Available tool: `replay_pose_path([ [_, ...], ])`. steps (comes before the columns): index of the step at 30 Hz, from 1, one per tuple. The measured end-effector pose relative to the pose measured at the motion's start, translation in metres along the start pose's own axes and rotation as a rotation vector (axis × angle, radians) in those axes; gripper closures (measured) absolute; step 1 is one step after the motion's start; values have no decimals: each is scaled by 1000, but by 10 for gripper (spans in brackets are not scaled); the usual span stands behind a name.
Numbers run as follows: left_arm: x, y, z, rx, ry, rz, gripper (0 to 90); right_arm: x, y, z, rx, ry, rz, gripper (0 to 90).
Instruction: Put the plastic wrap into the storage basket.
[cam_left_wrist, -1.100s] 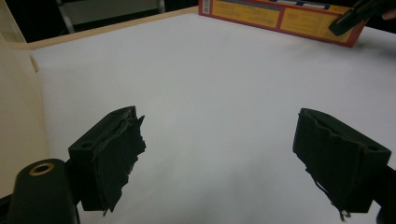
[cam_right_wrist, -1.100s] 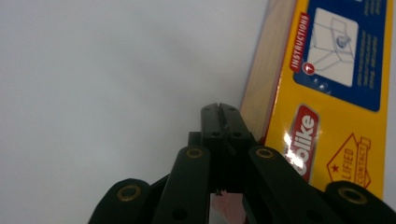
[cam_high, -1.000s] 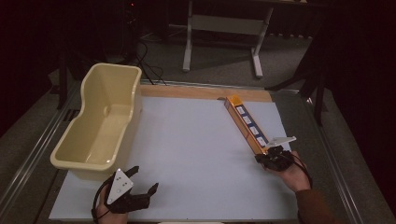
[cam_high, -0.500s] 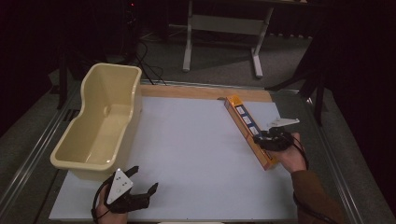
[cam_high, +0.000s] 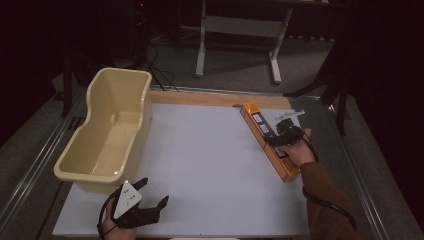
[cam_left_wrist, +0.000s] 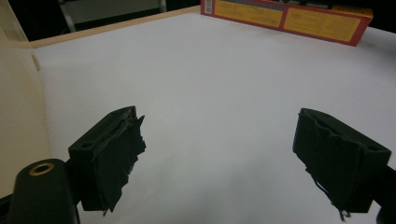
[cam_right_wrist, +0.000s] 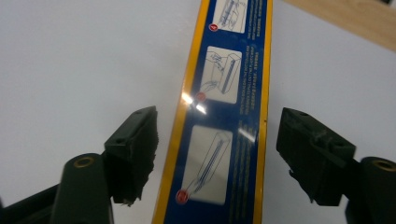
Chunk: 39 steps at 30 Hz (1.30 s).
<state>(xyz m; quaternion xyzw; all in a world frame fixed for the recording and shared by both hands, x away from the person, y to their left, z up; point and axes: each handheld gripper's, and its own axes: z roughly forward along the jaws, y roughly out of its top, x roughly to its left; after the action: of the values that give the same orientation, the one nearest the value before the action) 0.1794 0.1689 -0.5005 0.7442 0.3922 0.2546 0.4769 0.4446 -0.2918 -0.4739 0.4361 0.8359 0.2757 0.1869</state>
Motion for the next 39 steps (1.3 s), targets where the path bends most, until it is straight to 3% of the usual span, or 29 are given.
replay_pose_path([
  [5, 0, 0, 1, 6, -5, -4, 153, -7, 9, 13, 38, 16, 17, 266],
  [7, 0, 0, 1, 6, -5, 1, 152, -8, 12, 25, 94, 27, 23, 267],
  [9, 0, 0, 1, 5, -4, 0, 153, -9, 12, 29, 110, 28, 25, 284],
  [10, 0, 0, 1, 4, -3, 0, 152, -9, 14, 35, 145, 52, 31, 318],
  [15, 1, 0, 0, 3, -2, -5, 152, -9, 17, 35, 188, 51, 27, 345],
  [18, 1, 0, -1, 2, 2, -5, 152, -4, 16, 31, 225, 41, 1, 353],
  [22, 1, -1, -2, 3, 5, -6, 152, 1, 10, 25, 232, 62, -18, 356],
  [23, 0, -1, -1, 5, 4, -4, 152, 4, 6, 21, 249, 84, -49, 355],
  [26, 0, -1, 0, 6, 3, -6, 153, 8, 4, 15, 288, 107, -76, 355],
  [28, -1, 0, 1, 8, 1, -4, 152, 12, 3, 11, 368, 154, -111, 344],
  [39, 0, 0, 2, 7, -4, -3, 152, 11, 14, 32, 505, 198, -137, 287],
])
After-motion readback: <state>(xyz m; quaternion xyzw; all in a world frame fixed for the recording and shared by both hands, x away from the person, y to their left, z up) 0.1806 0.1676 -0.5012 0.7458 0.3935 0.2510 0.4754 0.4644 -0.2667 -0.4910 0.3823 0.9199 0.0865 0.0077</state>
